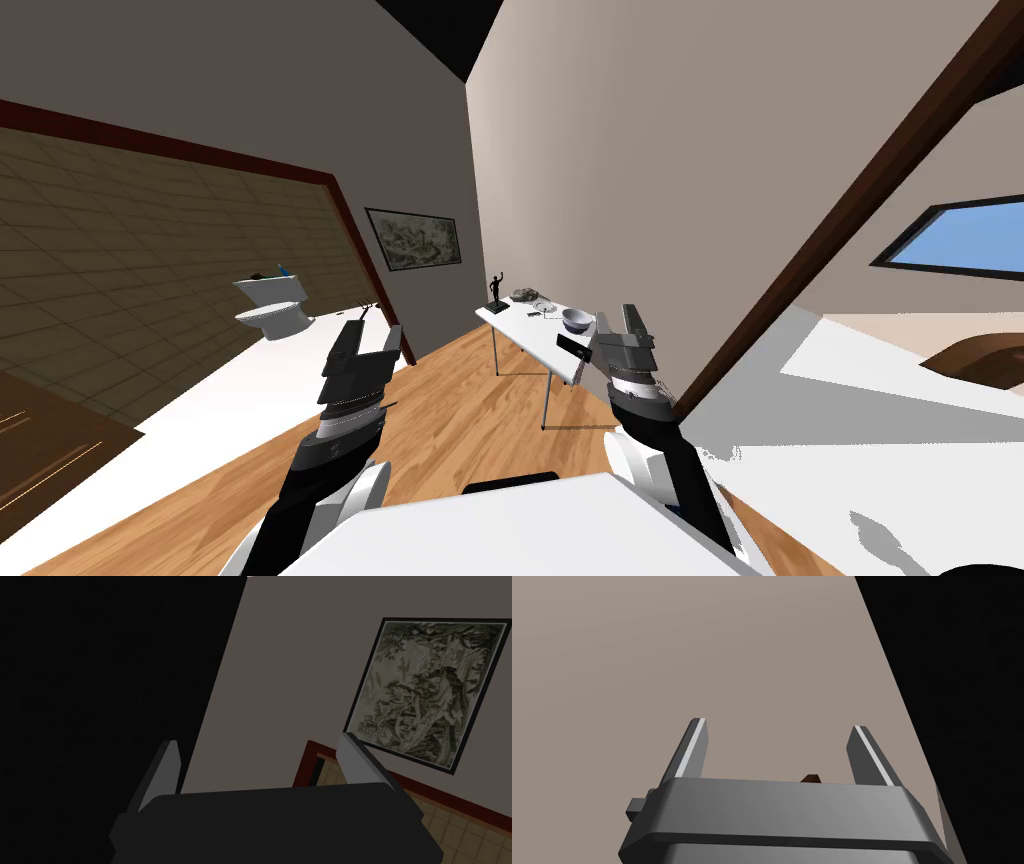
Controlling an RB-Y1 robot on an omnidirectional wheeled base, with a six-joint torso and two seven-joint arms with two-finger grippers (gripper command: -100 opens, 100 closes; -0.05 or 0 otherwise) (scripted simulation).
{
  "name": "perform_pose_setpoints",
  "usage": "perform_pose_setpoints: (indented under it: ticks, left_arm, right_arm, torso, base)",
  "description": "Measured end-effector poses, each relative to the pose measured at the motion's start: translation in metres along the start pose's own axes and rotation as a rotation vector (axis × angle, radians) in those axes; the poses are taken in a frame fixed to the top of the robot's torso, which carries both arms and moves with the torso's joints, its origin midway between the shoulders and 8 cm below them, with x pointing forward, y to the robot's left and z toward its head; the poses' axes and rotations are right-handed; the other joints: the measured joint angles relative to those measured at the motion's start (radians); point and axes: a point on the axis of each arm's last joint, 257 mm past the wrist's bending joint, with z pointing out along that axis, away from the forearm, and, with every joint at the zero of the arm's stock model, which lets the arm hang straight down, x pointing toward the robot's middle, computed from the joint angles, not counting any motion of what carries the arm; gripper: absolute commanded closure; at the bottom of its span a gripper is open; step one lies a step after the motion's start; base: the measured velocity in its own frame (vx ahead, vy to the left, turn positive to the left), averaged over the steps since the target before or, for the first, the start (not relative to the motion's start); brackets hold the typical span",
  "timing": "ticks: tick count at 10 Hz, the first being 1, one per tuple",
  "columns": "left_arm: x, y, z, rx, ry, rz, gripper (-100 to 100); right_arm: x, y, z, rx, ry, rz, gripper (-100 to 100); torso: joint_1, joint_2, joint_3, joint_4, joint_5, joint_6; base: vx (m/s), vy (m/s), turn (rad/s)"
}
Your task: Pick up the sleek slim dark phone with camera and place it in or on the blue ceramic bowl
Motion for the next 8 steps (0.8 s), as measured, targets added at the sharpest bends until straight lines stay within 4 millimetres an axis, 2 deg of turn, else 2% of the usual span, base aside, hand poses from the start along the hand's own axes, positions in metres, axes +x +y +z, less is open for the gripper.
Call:
perform_pose_setpoints:
  ticks: [8]
  left_arm:
    - [0.000, 0.000, 0.000, 0.000, 0.000, 0.000, 0]
  right_arm:
    - [0.010, -0.052, -0.025, 0.139, 0.193, -0.074, -100]
  torso:
    - [0.003, -0.004, -0.003, -0.001, 0.001, 0.000]
  base:
    - [0.060, 0.043, 0.062]
